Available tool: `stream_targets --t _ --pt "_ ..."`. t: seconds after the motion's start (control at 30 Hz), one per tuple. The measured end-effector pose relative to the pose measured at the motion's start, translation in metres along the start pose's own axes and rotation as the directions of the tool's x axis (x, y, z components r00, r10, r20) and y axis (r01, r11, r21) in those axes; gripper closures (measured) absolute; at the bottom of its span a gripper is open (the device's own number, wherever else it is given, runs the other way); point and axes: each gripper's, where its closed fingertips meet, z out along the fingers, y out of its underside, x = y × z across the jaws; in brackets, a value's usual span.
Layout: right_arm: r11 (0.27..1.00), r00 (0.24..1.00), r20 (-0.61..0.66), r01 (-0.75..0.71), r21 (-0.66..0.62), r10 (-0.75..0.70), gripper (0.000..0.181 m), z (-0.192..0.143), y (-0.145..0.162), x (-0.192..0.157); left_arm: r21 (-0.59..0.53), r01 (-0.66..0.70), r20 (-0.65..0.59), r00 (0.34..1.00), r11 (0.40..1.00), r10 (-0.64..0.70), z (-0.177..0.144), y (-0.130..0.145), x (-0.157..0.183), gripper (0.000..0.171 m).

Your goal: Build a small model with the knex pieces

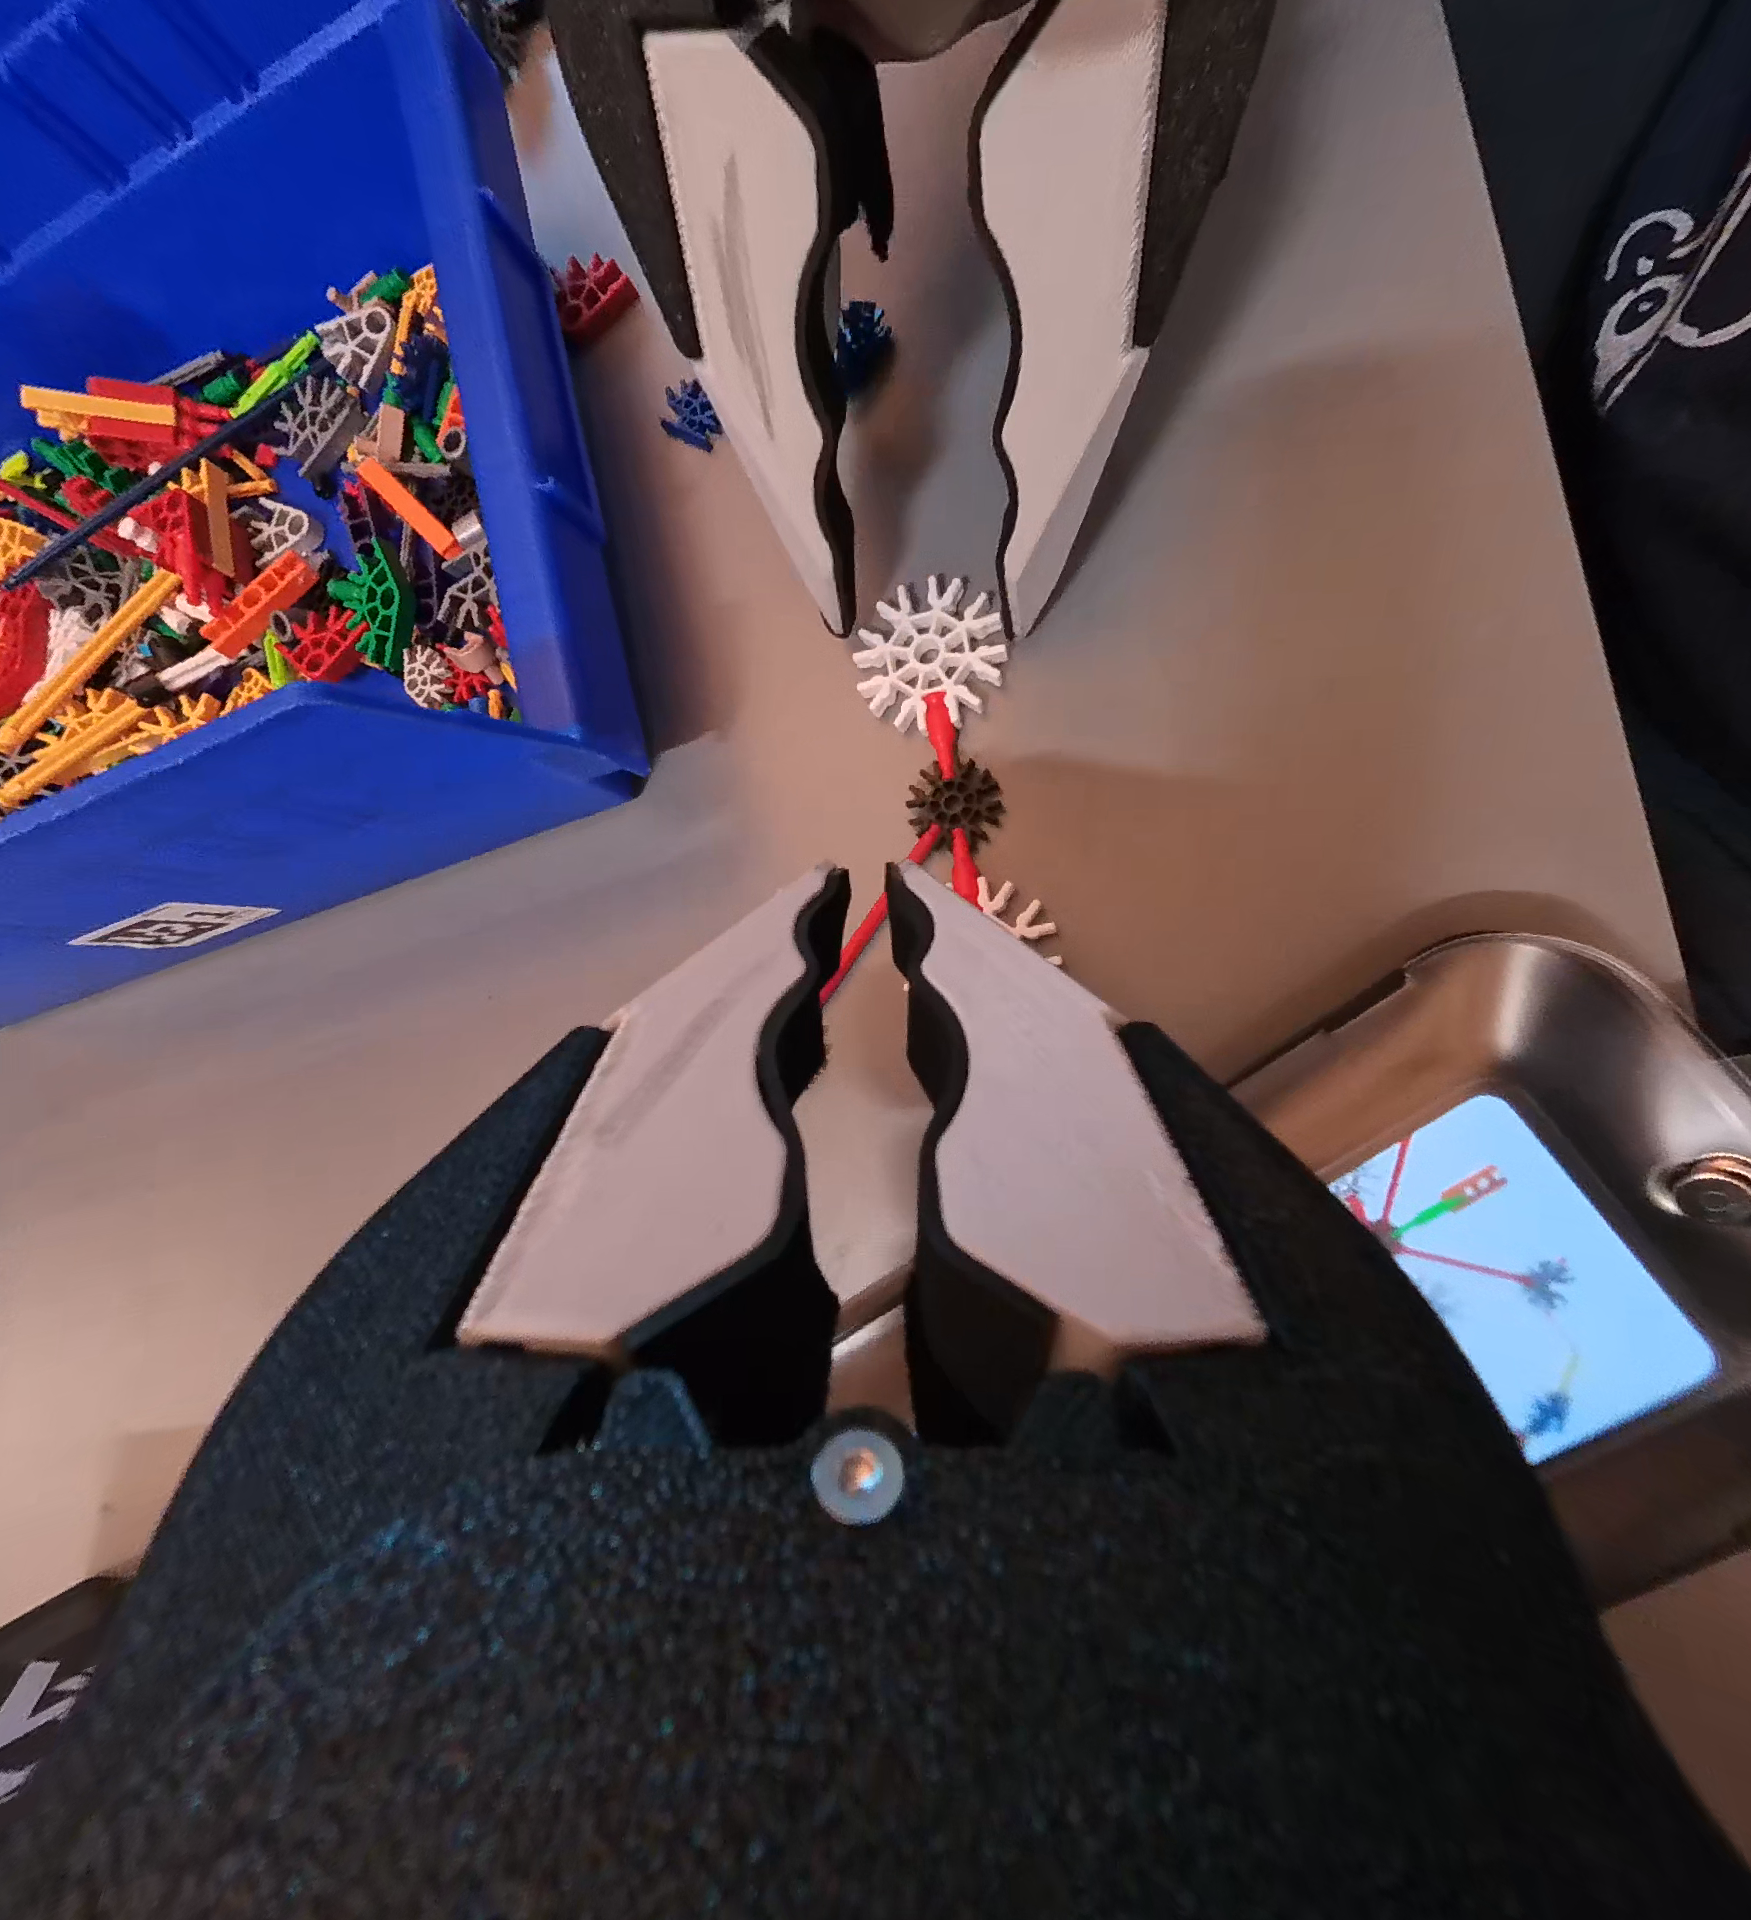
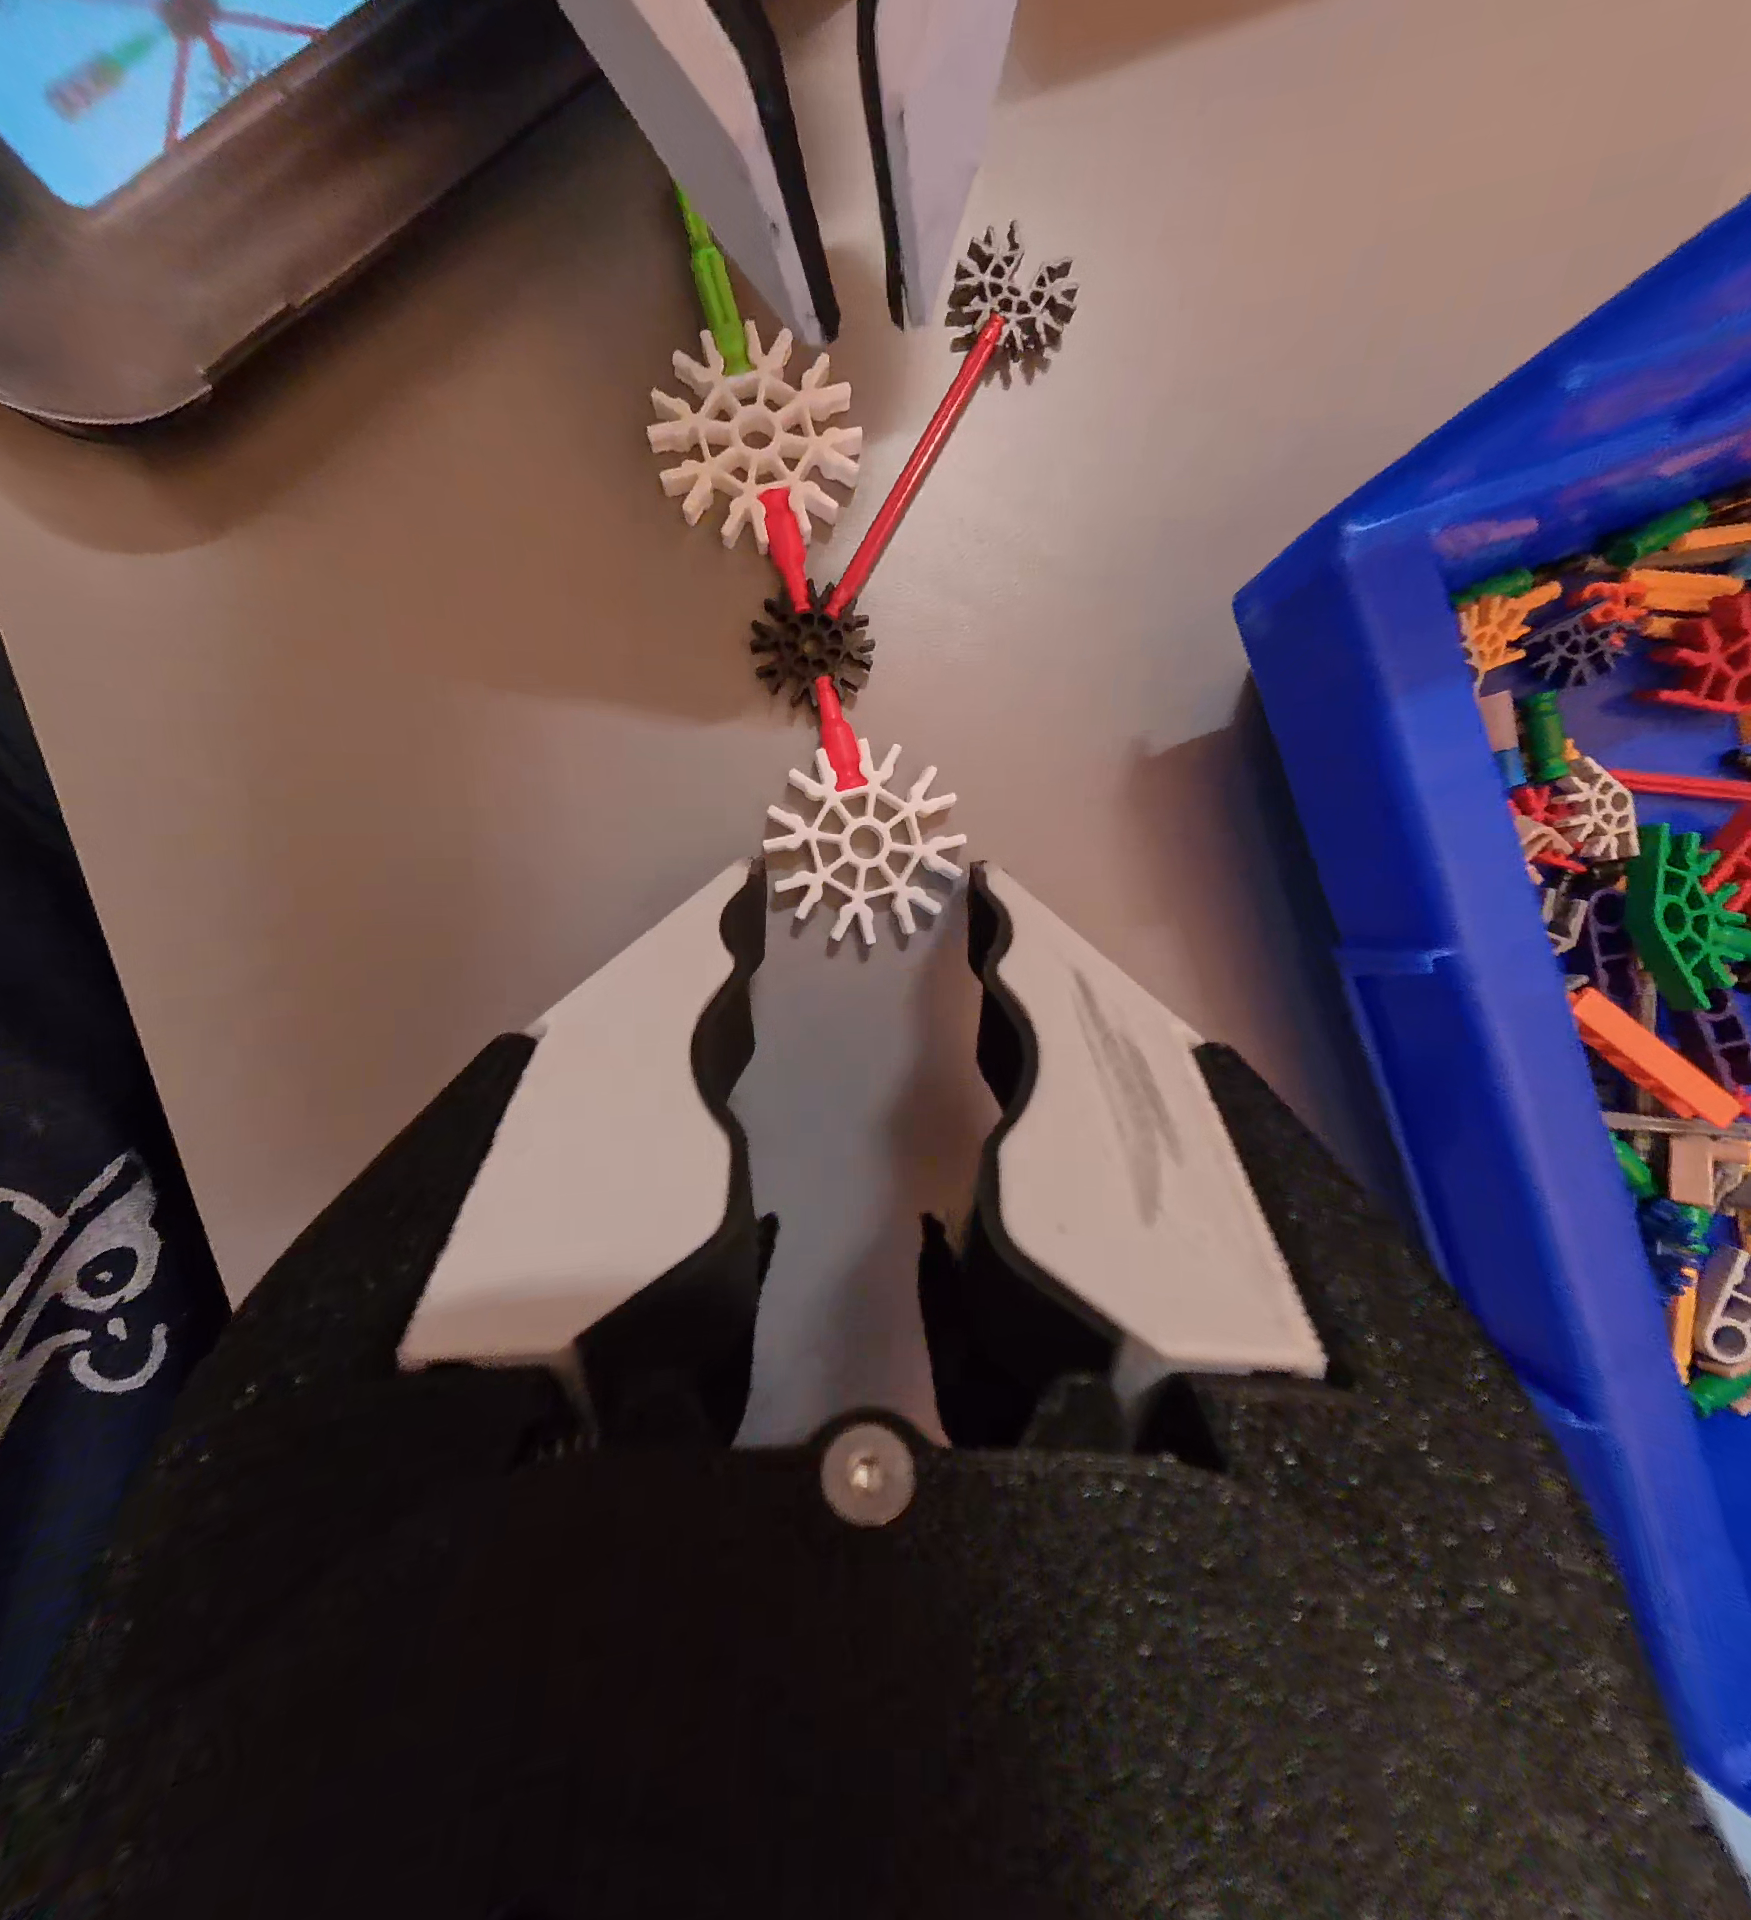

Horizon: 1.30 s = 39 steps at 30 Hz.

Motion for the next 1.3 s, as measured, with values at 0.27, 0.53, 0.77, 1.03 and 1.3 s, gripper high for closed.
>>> stream_targets --t 0.27,0.53,0.77,1.03,1.3 --pt "1.0 1.0 -0.018 -0.006 0.019 0.006 0.144 -0.006 -0.003 0.003 0.001 0.008 0.015 1.0 1.0 -0.008 -0.006 0.002 -0.001 0.165" --pt "1.0 1.0 -0.027 -0.007 0.028 0.008 0.144 -0.009 -0.004 0.004 0.012 0.015 0.024 1.0 1.0 -0.015 -0.012 0.004 0.0 0.165" --pt "0.999 0.999 -0.051 -0.006 0.046 0.008 0.144 -0.02 -0.005 0.005 0.025 0.011 0.03 0.999 1.0 -0.012 -0.014 0.0 -0.002 0.165" --pt "0.995 0.997 -0.074 -0.025 0.097 0.032 0.145 -0.036 -0.002 0.003 0.022 -0.019 0.051 0.999 1.0 0.018 -0.02 -0.011 -0.016 0.165" --pt "0.985 0.996 -0.076 -0.036 0.166 0.049 0.145 -0.046 0.002 -0.009 0.022 -0.057 0.088 0.995 0.998 0.055 -0.029 -0.032 -0.041 0.165"
